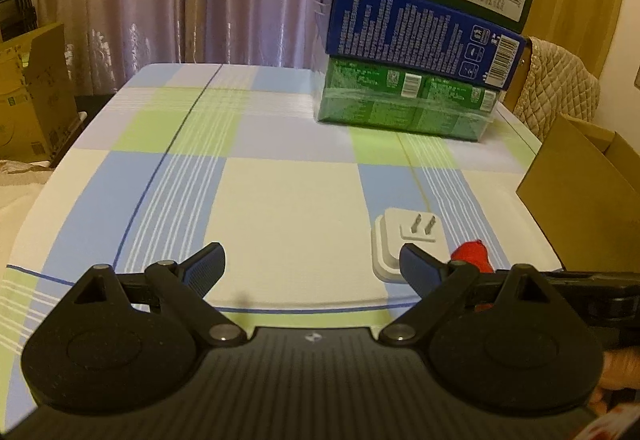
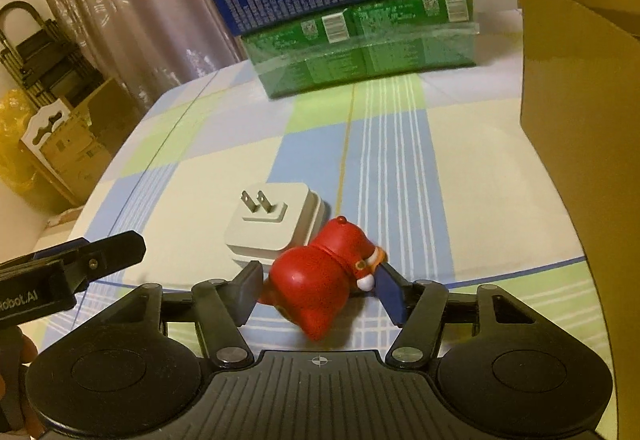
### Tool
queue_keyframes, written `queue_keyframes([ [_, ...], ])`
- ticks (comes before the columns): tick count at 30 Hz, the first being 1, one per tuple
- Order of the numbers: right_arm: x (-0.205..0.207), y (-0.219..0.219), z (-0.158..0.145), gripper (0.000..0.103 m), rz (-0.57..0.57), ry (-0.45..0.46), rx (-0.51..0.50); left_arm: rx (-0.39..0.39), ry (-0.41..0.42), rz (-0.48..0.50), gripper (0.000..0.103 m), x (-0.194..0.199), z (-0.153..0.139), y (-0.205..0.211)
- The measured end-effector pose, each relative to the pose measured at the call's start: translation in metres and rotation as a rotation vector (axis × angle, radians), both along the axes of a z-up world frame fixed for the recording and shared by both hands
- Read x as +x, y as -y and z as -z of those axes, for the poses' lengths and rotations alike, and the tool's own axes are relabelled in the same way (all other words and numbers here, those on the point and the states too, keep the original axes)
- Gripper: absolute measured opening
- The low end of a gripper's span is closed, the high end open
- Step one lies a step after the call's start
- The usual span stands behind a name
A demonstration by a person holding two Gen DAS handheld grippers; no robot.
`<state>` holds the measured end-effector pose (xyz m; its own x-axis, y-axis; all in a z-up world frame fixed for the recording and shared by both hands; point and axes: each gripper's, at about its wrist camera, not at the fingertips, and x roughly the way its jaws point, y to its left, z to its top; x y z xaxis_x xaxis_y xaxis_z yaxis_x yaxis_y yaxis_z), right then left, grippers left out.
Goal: Organize rigid objects
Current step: 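Grasp the red toy figure with the right tool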
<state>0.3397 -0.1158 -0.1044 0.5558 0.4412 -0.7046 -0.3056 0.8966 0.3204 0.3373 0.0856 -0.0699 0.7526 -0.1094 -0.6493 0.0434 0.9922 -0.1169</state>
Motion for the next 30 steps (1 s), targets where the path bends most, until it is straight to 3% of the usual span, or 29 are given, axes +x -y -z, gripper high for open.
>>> queue_keyframes([
  [7, -0.001, 0.002, -0.005, 0.056, -0.004, 0.014, -0.085, -0.001, -0.005, 0.014, 0.092, 0.0, 0.001, 0.004],
  [11, -0.004, 0.002, -0.006, 0.056, -0.054, 0.072, -0.163, -0.007, -0.009, 0.019, 0.092, -0.001, 0.003, 0.005],
  [19, 0.003, 0.027, 0.005, 0.063, 0.028, -0.002, -0.049, -0.025, -0.015, 0.034, 0.092, -0.001, 0.004, 0.008],
  [30, 0.005, 0.026, 0.009, 0.062, 0.062, 0.03, 0.027, -0.03, -0.014, 0.042, 0.092, -0.003, 0.004, 0.011],
])
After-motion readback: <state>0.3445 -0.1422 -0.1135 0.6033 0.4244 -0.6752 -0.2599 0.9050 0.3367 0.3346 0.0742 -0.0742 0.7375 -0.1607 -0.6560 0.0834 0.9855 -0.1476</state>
